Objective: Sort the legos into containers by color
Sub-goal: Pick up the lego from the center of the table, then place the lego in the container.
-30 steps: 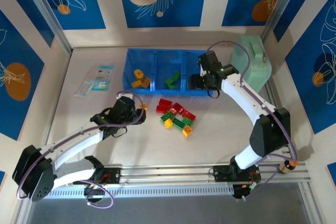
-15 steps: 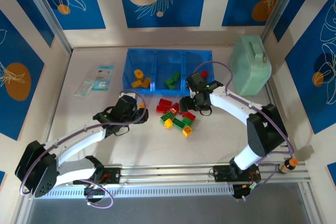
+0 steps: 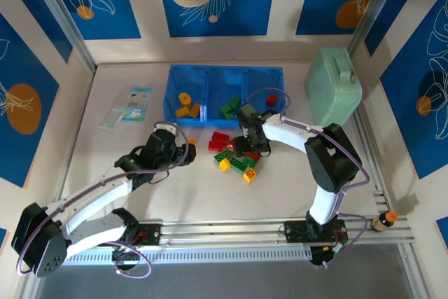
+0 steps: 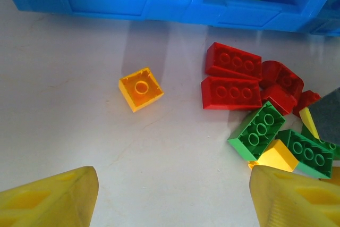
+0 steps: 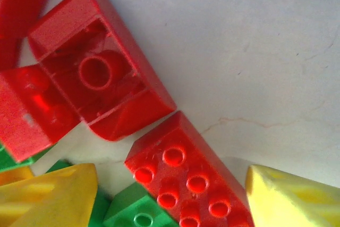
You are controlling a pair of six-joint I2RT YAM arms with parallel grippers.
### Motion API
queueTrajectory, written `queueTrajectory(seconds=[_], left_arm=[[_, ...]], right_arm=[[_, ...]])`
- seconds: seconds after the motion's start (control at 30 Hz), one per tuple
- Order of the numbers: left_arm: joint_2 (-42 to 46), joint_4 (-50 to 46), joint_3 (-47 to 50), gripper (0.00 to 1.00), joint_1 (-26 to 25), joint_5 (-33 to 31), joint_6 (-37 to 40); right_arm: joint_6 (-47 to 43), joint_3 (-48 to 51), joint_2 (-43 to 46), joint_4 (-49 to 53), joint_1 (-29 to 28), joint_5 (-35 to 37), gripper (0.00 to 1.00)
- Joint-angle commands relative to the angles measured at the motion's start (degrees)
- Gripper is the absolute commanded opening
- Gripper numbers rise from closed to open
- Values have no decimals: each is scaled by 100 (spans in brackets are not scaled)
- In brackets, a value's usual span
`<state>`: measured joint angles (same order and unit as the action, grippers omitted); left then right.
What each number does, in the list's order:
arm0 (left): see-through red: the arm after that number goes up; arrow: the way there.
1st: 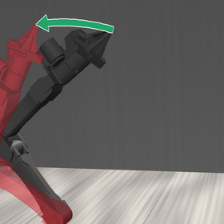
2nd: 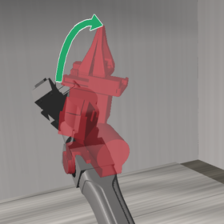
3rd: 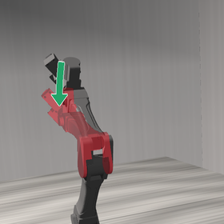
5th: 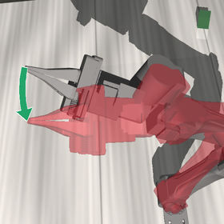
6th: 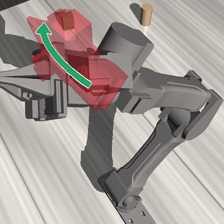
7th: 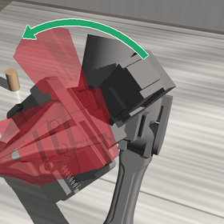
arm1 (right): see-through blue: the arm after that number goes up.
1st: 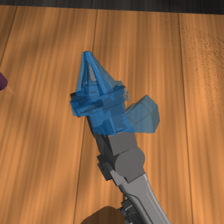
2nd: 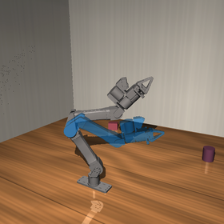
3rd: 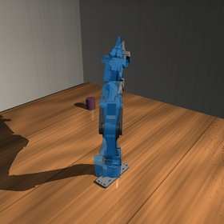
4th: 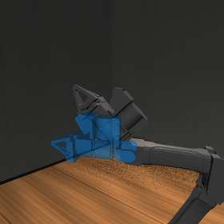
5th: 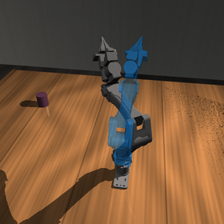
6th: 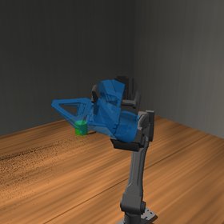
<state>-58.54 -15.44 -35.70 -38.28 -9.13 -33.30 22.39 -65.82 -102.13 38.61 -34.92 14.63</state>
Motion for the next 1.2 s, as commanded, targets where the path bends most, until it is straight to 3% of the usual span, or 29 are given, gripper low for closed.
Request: queueTrajectory(seconds=[0.0, 0.27, 0.37, 0.5, 0.63, 1.0, 1.03, 1.1, 1.13, 1.17], left_arm=[[16, 32, 58, 75, -21, 41, 122], [13, 54, 122, 75, -14, -8, 131], [51, 60, 173, 75, -17, -37, 131], [27, 71, 196, 75, -13, -54, 131], [-51, 168, 170, 74, -20, 10, 105], [130, 6, 194, 74, -61, -41, 87], [133, 4, 194, 74, -62, -28, 81], [110, 13, 171, 74, -81, 8, 72], [84, 9, 155, 74, -83, 11, 74], [57, 4, 129, 74, -92, 16, 78]], right_arm=[[-92, -189, -212, 161, -26, 241, 70], [-42, -177, -194, 220, -93, 345, 43], [77, -405, 57, 635, -175, 666, 38], [81, -864, 562, 1078, -215, 1175, 35], [-125, -1373, 736, 1116, 219, 1155, 35], [-567, -3254, -689, 1213, 1522, 707, 35], [-582, -3471, -870, 1266, 1592, 700, 35], [-621, -3853, -1131, 1395, 1666, 647, 48], [-627, -4073, -1230, 1522, 1666, 654, 71], [-595, -4232, -1268, 1639, 1627, 768, 78]])
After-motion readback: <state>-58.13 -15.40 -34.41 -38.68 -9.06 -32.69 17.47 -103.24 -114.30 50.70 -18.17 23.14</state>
